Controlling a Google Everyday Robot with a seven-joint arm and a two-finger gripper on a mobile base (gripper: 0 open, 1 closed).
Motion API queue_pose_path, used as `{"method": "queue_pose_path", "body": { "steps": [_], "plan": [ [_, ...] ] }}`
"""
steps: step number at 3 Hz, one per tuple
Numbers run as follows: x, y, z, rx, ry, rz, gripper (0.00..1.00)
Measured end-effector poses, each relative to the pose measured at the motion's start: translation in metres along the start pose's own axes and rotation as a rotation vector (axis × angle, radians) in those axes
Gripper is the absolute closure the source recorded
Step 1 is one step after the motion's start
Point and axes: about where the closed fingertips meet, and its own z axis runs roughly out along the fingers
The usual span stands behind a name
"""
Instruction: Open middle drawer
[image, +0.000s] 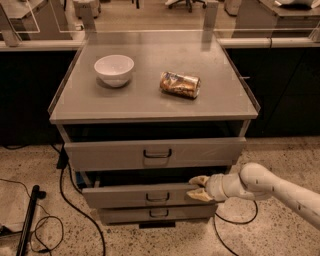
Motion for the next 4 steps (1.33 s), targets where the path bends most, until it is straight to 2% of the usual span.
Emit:
{"method": "queue_pose_path", "body": {
  "steps": [1, 2, 4],
  "plan": [
    [-0.003, -0.001, -0.004, 0.0, 0.0, 0.0, 0.87],
    [-0.002, -0.001, -0.006, 0.0, 0.0, 0.0, 1.0],
    [0.008, 0.028, -0.02, 0.023, -0.003, 0.029, 1.0]
  ]
}}
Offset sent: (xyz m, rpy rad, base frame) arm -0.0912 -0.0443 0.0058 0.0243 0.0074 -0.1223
